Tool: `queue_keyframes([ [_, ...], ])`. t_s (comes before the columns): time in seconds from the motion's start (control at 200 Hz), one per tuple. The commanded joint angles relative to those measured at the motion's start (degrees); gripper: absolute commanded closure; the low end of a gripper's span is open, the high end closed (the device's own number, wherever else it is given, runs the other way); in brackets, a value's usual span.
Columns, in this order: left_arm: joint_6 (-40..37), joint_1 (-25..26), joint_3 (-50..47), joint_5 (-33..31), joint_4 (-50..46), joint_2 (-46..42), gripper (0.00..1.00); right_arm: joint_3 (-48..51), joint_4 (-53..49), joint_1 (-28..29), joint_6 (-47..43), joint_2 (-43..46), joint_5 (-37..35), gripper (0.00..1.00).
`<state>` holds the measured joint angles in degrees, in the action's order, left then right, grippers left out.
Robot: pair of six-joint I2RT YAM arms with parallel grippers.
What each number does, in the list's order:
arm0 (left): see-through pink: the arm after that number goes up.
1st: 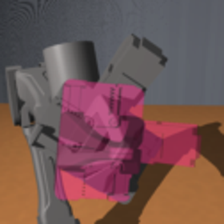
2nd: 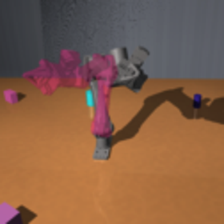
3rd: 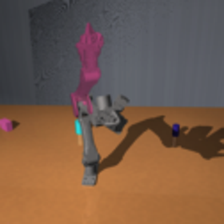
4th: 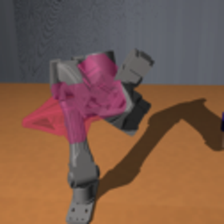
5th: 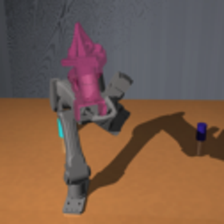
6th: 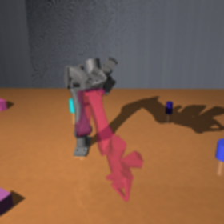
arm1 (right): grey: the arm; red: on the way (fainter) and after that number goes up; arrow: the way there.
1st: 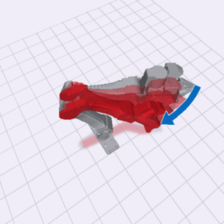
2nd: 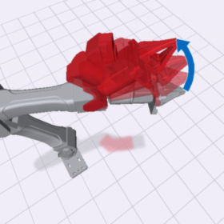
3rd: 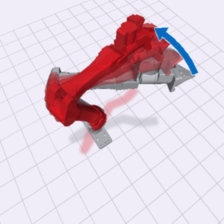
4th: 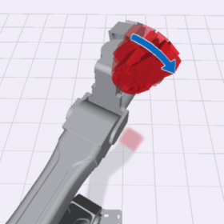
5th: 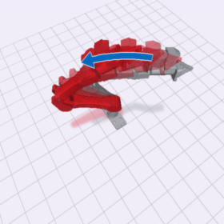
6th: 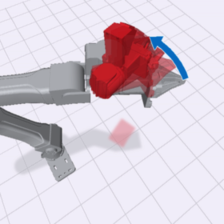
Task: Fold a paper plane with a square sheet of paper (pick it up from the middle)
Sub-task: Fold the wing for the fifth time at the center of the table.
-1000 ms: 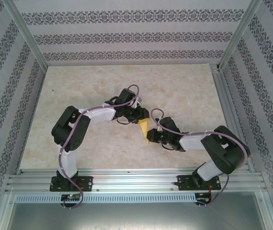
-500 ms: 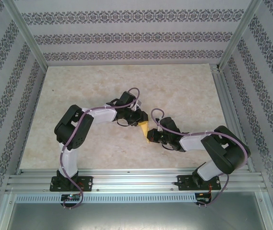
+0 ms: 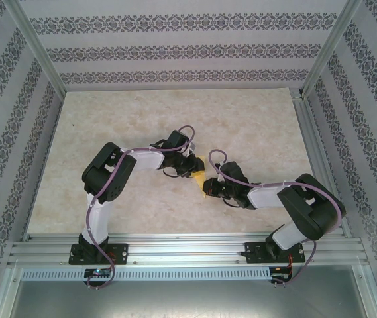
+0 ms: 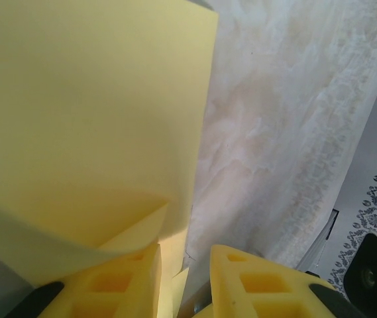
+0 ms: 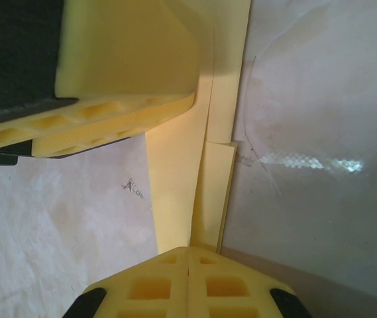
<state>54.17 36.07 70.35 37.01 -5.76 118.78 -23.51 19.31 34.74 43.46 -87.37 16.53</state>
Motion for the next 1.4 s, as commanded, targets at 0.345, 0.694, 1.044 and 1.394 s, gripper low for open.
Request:
queue_keyframes([
  [0.345,-3.83,0.62,0.75,-1.18,-1.49,2.24,0.73,-2.70,-4.46,-0.02,1.70,10.01,2.95,0.94],
  [0.694,-4.33,0.60,1.64,-0.82,-2.16,2.68,0.73,-4.44,-5.91,-0.21,2.57,1.44,2.33,0.95],
  [1.044,-5.19,0.58,2.90,-0.71,-3.80,3.41,0.73,-1.95,-7.92,-0.38,1.99,-2.54,2.03,0.95],
  [1.394,-5.27,0.58,3.16,-1.29,-5.27,4.12,0.74,2.10,-10.04,-0.03,4.06,4.47,2.69,0.97],
])
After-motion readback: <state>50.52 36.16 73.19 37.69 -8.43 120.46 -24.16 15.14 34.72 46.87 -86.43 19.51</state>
